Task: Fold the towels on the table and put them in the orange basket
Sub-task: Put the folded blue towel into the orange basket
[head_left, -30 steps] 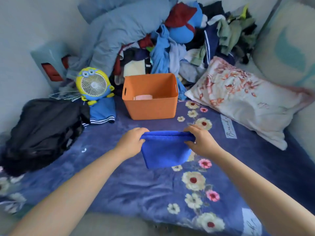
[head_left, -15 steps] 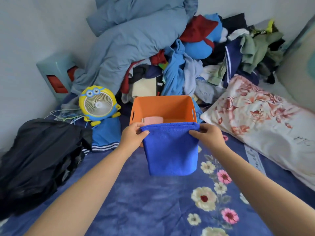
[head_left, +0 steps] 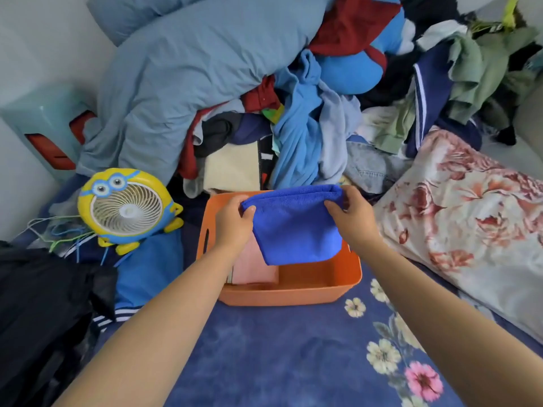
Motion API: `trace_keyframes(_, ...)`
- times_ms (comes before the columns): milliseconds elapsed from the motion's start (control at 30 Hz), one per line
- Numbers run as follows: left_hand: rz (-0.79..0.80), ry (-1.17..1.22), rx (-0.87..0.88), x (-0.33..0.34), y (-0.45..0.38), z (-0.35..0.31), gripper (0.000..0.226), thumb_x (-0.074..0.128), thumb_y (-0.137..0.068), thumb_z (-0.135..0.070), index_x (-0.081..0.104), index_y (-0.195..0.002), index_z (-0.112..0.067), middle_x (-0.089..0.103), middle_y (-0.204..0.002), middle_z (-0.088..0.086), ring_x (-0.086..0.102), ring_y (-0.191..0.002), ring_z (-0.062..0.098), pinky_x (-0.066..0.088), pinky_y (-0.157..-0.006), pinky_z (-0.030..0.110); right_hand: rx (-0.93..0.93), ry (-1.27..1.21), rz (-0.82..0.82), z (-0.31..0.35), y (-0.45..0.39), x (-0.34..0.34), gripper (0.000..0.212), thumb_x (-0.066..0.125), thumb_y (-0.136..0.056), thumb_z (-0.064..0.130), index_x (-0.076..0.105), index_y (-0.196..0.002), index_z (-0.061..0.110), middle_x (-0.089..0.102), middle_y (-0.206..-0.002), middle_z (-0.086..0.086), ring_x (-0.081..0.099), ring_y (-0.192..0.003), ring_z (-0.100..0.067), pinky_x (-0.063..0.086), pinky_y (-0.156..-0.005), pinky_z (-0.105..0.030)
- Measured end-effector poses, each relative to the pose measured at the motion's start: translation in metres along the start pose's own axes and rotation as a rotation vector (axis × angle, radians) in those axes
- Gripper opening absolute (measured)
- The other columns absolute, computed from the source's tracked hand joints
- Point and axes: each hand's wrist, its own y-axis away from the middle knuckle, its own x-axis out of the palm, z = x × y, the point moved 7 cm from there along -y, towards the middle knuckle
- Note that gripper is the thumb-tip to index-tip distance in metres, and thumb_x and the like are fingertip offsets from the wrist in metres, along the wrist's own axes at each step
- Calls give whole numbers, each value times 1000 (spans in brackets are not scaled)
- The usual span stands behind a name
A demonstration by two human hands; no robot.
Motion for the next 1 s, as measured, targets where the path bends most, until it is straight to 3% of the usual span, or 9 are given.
trace_keyframes(100,98,-62,-107,41,-24,38,25,48,-90,-6,58,-113,-2,62,-105,11,55,-99,26,30,-67,15,83,161,56,-46,-24,34,27,50,-90,11,49,-113,-2,58,-108,-21,53,-94,-30,25,-62,-27)
trace_keyframes(233,311,-261,-251,105,-44,100,20,48,-91,-9,61,-104,-1,62,-105,15,56,-101,30,34,-74,26,340,343,207,-118,-48,78,34,45,-93,16,44,-119,-7,53,-123,-28,49,-115,-38,33,-86,-34)
trace_keyframes(333,436,-388,-372,148,-54,147,25,49,-91,-14,59,-105,5,61,-115,21,55,-107,33,41,-81,32,481,459,316,-164,-61,109,39,44,-94,19,42,-123,-8,51,-127,-27,48,-118,-37,38,-88,-34)
trace_keyframes(500,459,-430,-415,196,-78,188,32,51,-91,-15,51,-118,0,56,-124,17,52,-114,33,41,-83,31,570,557,353,-212,-79,143,36,43,-95,18,46,-120,-8,52,-127,-26,49,-119,-36,41,-90,-33)
trace_keyframes(600,427,-398,-371,221,-95,199,32,51,-91,-15,49,-121,-3,57,-124,16,52,-115,33,41,-89,33,619,515,339,-238,-91,157,31,42,-94,12,49,-118,-5,53,-124,-24,51,-115,-34,39,-78,-28)
trace_keyframes(700,360,-384,-302,238,-110,205,26,52,-90,-16,50,-112,-2,61,-114,18,55,-106,35,41,-81,33,580,518,250,-258,-107,166,28,43,-92,10,49,-117,-1,55,-120,-20,52,-110,-34,34,-73,-27)
trace_keyframes(800,290,-338,-252,248,-118,211,24,53,-90,-17,49,-106,0,63,-105,20,57,-99,37,38,-74,33,530,543,124,-272,-116,172,29,37,-95,14,45,-121,3,51,-124,-18,49,-114,-32,38,-92,-35)
trace_keyframes(900,214,-279,-152,251,-115,211,14,54,-90,-15,46,-89,-4,60,-91,23,57,-89,38,24,-61,29,407,582,-44,-271,-115,170,21,35,-96,18,49,-109,9,53,-118,-14,47,-110,-27,32,-104,-40)
trace_keyframes(1000,175,-321,-36,251,-108,204,16,56,-87,-9,52,-87,7,56,-96,26,53,-91,40,29,-71,31,161,708,148,-261,-103,187,22,35,-90,4,49,-107,1,47,-123,-23,43,-116,-34,32,-105,-46)
